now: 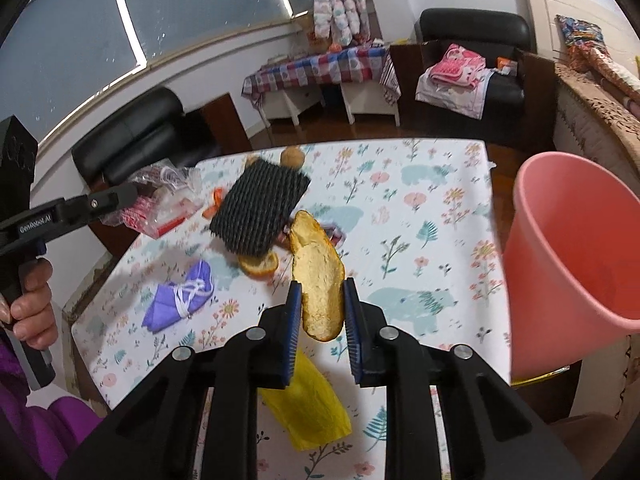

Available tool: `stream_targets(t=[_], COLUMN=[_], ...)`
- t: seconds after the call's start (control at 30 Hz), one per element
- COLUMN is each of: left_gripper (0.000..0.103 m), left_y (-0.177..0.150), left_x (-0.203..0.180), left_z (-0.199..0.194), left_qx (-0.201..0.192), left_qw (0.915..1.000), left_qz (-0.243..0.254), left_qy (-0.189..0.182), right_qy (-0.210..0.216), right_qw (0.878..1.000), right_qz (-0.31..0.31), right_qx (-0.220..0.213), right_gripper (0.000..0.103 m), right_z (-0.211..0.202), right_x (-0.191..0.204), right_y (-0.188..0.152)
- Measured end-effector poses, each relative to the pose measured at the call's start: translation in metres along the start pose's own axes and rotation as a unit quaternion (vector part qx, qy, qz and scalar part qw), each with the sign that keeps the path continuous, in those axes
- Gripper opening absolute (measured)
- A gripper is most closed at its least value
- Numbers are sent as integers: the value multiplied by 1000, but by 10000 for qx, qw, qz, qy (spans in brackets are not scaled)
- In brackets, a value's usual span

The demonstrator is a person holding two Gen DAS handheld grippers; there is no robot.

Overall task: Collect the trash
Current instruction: 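Grasp the clear plastic bag with the left tool while the right tool approaches the bread crust, then carry the clear bag and bread crust over the pink bucket and open both tools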

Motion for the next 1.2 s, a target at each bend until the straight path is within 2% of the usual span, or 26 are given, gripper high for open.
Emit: stream_targets(t=[0.27,0.5,0.93,1.2], left_gripper=[14,14,14,14], left_y=[22,42,85,102], left_x=[-29,-61,-136,-184], left_z=[11,29,77,116], left_qx=[-93,-117,-136,-44], left_qw=[9997,9988,9930,9876], left_qz=[141,333,869,1101], left_qy=[-158,-335,-789,-1121], right_qy=[-37,-191,-798,-1114], right_qw=[9985,9942,9751,9665], right_qz=[319,666,1462,1643], right_qx=[-432,-822,-1464,-1626], right_gripper=[21,21,21,21], right_z=[-23,-45,-80,-85], right_x=[-20,-53,-137,-165], right_y=[13,21,35,42])
Point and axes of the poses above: each gripper's, at about its wrist camera, not at the fingertips, and z roughly the way its jaws point, x to its left, y to its top, the point moved 2 cm from there along z, roughly the way its jaws point, and after that the axes turned 15 degrees about z, right-handed, at the moved point
